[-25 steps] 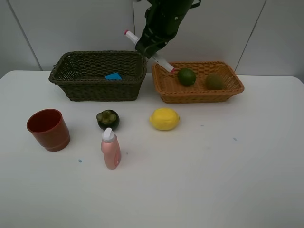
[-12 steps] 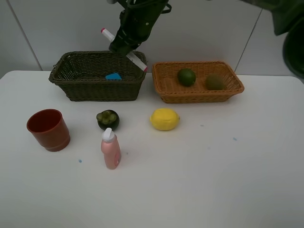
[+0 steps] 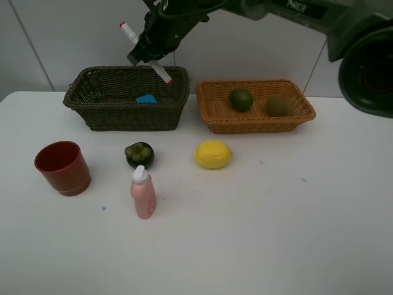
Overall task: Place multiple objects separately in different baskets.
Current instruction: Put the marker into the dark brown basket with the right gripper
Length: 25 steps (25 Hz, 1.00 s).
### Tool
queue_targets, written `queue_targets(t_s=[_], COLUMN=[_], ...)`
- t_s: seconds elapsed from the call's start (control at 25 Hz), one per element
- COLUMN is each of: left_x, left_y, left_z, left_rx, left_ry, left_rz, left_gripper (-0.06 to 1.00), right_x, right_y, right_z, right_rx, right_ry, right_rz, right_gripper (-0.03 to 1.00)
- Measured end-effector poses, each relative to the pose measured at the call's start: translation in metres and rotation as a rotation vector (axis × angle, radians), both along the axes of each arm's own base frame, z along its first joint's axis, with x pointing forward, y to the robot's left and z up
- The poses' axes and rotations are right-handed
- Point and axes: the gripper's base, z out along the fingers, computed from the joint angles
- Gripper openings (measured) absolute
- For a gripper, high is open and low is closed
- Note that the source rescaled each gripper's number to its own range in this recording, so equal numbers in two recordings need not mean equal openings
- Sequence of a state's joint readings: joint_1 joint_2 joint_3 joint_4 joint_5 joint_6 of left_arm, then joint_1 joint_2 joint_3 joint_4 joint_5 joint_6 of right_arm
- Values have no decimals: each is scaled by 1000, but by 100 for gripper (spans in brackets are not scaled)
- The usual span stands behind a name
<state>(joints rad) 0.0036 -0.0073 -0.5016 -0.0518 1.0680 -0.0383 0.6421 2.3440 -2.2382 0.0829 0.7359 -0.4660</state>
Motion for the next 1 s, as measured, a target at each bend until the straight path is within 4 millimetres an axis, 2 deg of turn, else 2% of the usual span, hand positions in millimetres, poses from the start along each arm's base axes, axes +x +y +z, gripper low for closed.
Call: queue_targets(t_s=[0.32,0.68,0.88,1.0], left_x=[0,0,0,0], left_y=[0,0,0,0], left_z=[0,0,0,0], left_rx=[0,0,0,0], left_ry=[0,0,0,0], left_rz=[0,0,0,0], left_gripper=[98,98,98,98], right_x=[13,23,24,25], right_y=[10,17,18,18], right_z=[-32,-85,-98,-98], right_rx=[47,30,24,30], right_ry=[-33,-6,0,-8], right_rz=[-13,-21,-23,-24], right_gripper=[0,0,0,0])
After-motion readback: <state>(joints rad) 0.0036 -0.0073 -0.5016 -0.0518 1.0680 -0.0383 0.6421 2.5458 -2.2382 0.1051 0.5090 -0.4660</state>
